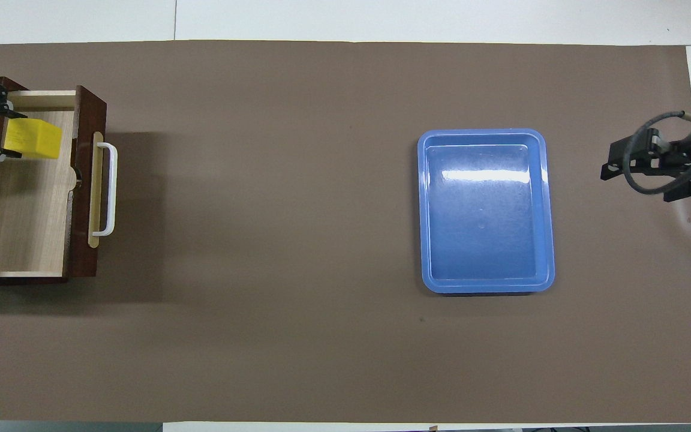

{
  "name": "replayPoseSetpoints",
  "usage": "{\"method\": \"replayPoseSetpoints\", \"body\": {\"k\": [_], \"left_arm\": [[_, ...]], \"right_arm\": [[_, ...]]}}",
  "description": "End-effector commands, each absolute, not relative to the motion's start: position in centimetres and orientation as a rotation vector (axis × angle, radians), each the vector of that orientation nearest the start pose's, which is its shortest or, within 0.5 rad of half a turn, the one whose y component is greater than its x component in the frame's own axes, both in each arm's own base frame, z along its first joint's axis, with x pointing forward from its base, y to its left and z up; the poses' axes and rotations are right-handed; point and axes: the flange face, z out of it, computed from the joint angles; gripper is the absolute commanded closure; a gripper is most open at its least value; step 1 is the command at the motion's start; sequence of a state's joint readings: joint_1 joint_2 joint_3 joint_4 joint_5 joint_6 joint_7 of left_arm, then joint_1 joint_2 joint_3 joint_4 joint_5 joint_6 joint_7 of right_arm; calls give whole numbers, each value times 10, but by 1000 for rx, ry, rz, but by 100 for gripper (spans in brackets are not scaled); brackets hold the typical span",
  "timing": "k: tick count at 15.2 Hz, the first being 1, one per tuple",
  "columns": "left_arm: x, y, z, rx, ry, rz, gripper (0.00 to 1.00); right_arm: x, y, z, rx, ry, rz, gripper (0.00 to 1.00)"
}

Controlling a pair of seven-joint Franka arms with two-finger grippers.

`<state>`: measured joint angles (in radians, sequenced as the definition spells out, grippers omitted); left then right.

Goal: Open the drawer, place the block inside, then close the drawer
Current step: 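Lower the block into the drawer with the left gripper while the right withdraws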

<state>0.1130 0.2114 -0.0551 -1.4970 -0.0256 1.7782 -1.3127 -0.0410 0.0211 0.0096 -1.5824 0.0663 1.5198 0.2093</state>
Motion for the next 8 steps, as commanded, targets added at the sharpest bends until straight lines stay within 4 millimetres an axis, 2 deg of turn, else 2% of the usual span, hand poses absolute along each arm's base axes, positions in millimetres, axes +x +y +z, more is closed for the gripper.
{"method": "replayPoseSetpoints", "body": {"k": [1, 3, 5, 8], "left_arm": [[638, 46, 548, -2538, -2012, -73, 100], [638, 58, 536, -2514, -2028, -69, 100], [638, 59, 514, -2499, -2018, -36, 100], [632, 60, 490, -2479, -2004, 4, 100]], "right_arm": [[528, -9, 626, -3167, 41, 180, 0], [525, -16, 637, -3163, -91, 192, 0], [528, -22, 640, -3163, -96, 159, 0], [536, -25, 633, -3164, -91, 122, 0]]}}
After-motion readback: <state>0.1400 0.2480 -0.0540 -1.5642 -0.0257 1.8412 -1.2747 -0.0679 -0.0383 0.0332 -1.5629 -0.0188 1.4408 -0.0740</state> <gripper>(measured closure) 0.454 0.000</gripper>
